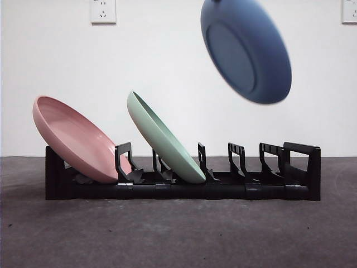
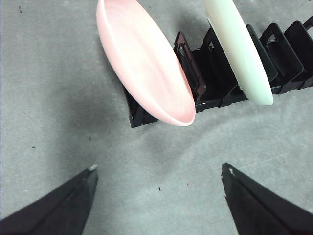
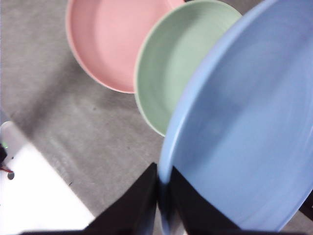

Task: Place the plate

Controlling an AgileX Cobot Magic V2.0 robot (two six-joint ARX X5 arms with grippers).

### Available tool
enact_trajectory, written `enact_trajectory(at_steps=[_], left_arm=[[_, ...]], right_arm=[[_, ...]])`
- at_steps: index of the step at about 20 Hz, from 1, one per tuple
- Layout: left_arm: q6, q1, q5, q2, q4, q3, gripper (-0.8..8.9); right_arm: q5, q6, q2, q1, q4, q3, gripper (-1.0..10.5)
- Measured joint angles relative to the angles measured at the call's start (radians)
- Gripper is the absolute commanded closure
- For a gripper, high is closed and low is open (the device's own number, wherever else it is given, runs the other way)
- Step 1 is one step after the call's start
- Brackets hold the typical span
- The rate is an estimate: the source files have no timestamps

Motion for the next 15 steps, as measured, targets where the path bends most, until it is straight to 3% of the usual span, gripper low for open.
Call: enact_trajectory(at_steps=[3, 9, 15], left_arm=[[0.000, 0.000, 0.000, 0.000, 0.000, 0.000, 4.07], [0.000, 0.000, 0.000, 0.000, -0.001, 0.000, 4.07], [0.000, 0.000, 0.000, 0.000, -0.004, 0.000, 4.07]], right_arm=[[0.048, -0.011, -0.126, 0.049, 0.095, -0.112, 9.3], [0.215, -0.018, -0.445, 0.193, 0.446, -0.546, 9.3], [0.489, -0.014, -0.705, 0.390, 0.670, -0.896, 9.3]])
